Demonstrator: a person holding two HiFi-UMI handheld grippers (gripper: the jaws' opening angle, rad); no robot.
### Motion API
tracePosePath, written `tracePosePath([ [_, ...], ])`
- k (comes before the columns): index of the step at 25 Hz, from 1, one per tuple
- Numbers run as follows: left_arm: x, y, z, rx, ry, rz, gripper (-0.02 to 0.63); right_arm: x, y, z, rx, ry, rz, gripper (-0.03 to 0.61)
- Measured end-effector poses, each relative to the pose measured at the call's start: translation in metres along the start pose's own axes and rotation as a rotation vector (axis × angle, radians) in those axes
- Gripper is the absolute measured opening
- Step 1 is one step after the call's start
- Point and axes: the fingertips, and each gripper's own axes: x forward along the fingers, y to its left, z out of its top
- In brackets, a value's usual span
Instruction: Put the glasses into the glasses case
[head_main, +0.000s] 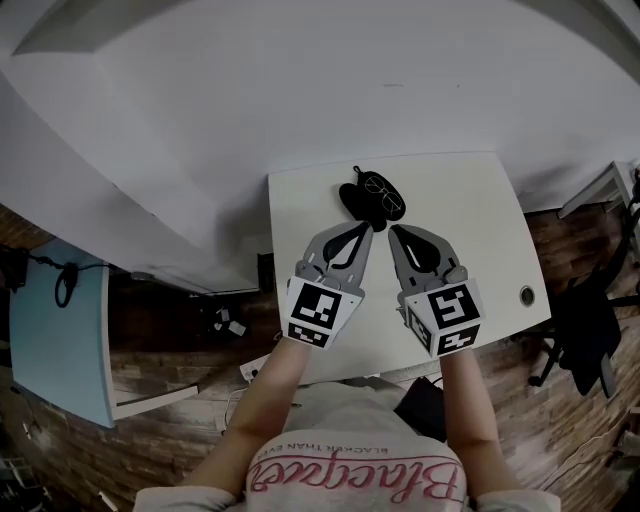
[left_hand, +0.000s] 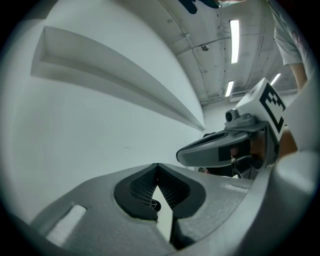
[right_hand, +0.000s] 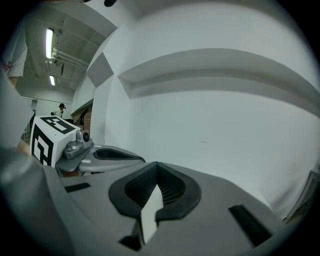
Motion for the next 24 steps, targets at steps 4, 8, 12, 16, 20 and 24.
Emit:
tracePosePath([
  [4,-0.009,-0.006,0.013,0.017,-0.024,-0.003,0.002,-0.014,0.007,0.011,0.008,-0.039,-0.012,0.009],
  [8,-0.017,-0.01,0.024,0.025,-0.048,-0.001,0.002,-0.024,0.012,0.017,0.024,-0.08,-0.024,0.009],
  [12,-0.022,-0.011,0.03,0.032,-0.06,0.002,0.002,-0.027,0.013,0.02,0.01,-0.112,-0.049,0.009],
  [16,-0.026,-0.017,0.033,0.062,-0.073,-0.019,0.002,-0.032,0.022,0.018,-0.046,-0.113,-0.064,0.009],
  [20,-0.025,-0.024,0.038,0.064,-0.094,-0.045,0.002,-0.04,0.025,0.02,-0.051,-0.158,-0.067,0.009],
  [24,-0.024,-0.033,0.04,0.061,-0.106,-0.067,0.002,-0.047,0.026,0.025,-0.047,-0.183,-0.066,0.009],
])
